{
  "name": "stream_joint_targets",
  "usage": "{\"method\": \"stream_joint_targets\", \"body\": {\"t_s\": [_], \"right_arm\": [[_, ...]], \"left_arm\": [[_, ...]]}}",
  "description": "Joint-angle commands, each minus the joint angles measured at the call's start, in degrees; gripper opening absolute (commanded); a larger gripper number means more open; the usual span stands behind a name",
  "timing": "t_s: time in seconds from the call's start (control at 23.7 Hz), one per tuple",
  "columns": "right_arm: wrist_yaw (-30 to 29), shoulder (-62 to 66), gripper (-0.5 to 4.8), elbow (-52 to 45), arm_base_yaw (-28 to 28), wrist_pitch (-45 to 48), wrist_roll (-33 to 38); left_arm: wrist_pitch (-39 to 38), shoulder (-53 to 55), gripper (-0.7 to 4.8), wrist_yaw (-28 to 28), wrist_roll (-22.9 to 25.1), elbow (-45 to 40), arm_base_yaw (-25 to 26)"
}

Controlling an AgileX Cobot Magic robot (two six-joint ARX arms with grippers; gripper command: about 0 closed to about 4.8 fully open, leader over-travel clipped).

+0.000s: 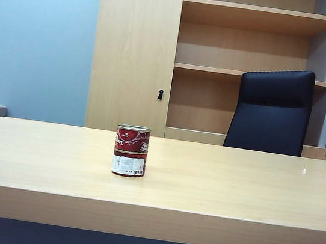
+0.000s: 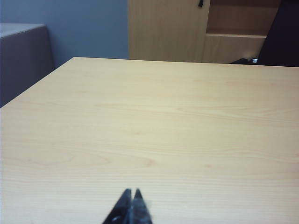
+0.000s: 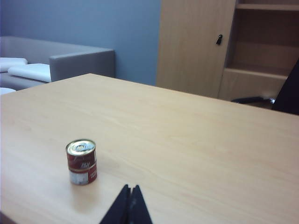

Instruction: Stack a can of tomatoes on the right onto the can of tomatoes on the left.

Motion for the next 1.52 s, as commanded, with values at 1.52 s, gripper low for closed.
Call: {"method": "stream_joint_targets", "body": {"t_s": [1.52], "right_arm": [[-3.7,-0.1,-0.01,-12.3,-31.9,-3.0,3.2]], "left_arm": [[0.2,0.0,-0.02,0.0,0.0,0.2,0.0]]}}
